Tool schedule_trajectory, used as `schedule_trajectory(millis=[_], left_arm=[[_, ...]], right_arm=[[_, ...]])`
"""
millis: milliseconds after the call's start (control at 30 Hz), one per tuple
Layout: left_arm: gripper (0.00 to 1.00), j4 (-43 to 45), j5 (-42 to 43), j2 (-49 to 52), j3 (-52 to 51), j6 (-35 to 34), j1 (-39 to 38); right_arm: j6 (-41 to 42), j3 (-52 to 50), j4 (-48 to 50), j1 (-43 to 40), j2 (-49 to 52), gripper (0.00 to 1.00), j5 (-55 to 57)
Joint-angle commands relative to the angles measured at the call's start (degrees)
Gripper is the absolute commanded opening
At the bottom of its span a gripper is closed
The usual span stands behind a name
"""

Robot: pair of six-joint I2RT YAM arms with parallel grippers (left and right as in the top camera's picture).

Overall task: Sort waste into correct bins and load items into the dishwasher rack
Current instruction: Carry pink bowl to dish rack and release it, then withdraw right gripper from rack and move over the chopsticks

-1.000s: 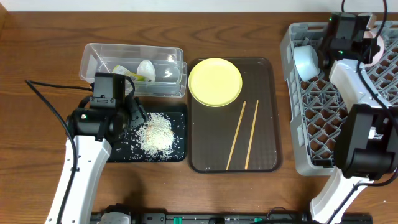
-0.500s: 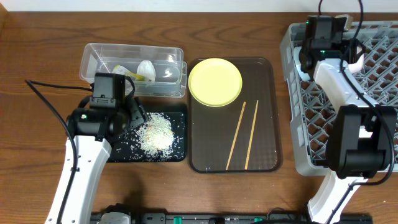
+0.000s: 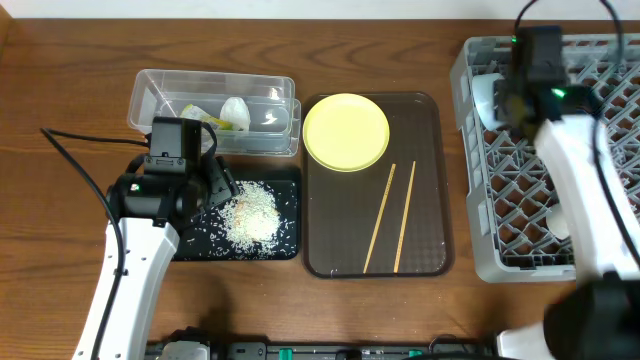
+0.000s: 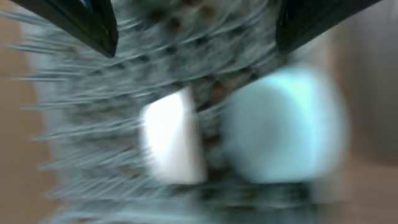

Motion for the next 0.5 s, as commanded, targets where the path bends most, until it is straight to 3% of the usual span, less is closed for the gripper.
schedule_trajectory(millis=[0, 67, 200, 467], left_arm=[[0.75, -0.15, -1.14, 0.31, 0.57, -0.09, 0.26], [0.75, -0.15, -1.14, 0.31, 0.57, -0.09, 0.26], [0.75, -0.15, -1.14, 0.31, 0.57, -0.09, 0.26], [0.75, -0.17, -1.14, 0.31, 0.57, -0.09, 0.26]], right_arm=[[6.69, 0.11, -5.88, 1.46, -2.56, 0.77, -27.67], [7.08, 0.0, -10.82, 2.78, -2.62, 0.74, -33.92], [8.81, -3.52, -14.86, 7.89, -1.97, 0.7, -32.57], [22.23, -21.86, -4.9, 18.32, -1.88, 0.69, -25.44]])
